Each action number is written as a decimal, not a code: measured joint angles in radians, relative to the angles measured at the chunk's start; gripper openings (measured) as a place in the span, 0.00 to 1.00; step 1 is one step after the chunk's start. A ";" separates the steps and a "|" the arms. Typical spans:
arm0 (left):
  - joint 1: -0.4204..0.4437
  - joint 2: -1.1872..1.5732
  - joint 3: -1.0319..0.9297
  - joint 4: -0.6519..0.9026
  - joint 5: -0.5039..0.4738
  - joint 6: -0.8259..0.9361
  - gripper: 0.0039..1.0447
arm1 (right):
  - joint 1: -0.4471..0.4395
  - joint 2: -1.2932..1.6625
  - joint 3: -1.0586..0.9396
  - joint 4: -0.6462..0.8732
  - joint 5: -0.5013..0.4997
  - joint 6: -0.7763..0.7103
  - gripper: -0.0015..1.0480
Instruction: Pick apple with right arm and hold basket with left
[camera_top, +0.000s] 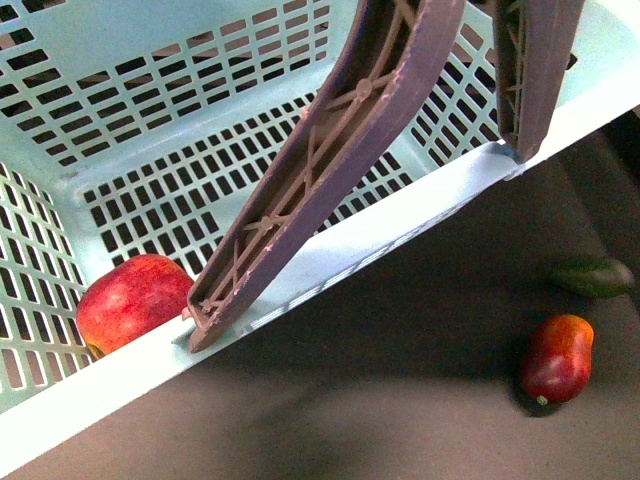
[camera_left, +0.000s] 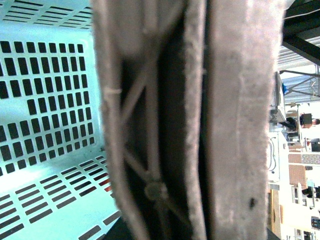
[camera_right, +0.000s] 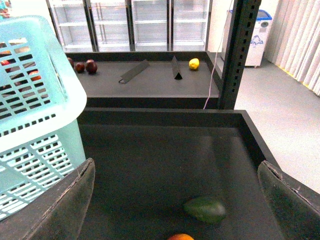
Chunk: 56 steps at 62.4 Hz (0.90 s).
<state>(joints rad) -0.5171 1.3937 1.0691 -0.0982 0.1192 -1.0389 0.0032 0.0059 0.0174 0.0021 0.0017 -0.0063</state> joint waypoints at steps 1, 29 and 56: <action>0.000 0.000 0.000 0.000 0.000 0.000 0.14 | 0.000 0.000 0.000 0.000 0.000 0.000 0.92; 0.190 -0.006 -0.064 -0.050 -0.380 -0.315 0.14 | 0.000 -0.001 0.000 0.000 -0.002 0.000 0.92; 0.439 0.214 -0.079 0.092 -0.273 -0.431 0.14 | 0.000 -0.001 0.000 0.000 -0.001 0.000 0.92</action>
<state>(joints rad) -0.0776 1.6073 0.9901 -0.0067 -0.1539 -1.4700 0.0032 0.0048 0.0174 0.0017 0.0006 -0.0063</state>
